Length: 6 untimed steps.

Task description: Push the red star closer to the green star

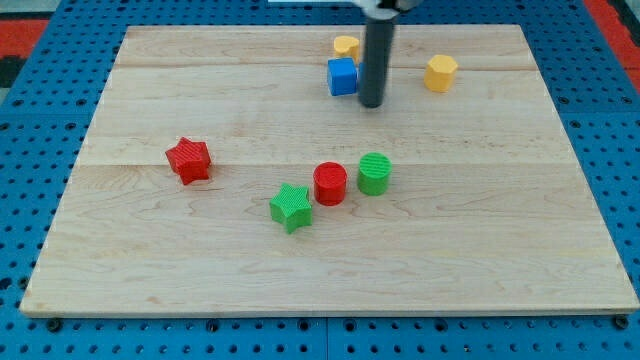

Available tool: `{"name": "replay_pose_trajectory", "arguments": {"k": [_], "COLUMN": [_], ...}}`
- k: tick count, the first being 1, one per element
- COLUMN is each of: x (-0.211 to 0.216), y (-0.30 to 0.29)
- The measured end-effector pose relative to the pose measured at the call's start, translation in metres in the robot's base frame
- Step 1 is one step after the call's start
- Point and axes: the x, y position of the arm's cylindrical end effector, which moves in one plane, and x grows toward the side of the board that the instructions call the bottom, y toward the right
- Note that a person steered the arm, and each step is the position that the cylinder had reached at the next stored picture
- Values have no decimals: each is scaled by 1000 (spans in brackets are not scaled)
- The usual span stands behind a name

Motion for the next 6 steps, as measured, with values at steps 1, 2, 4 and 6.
{"name": "replay_pose_trajectory", "arguments": {"k": [1, 2, 4, 6], "x": [7, 46, 87, 115], "y": [-104, -170, -240, -144]}}
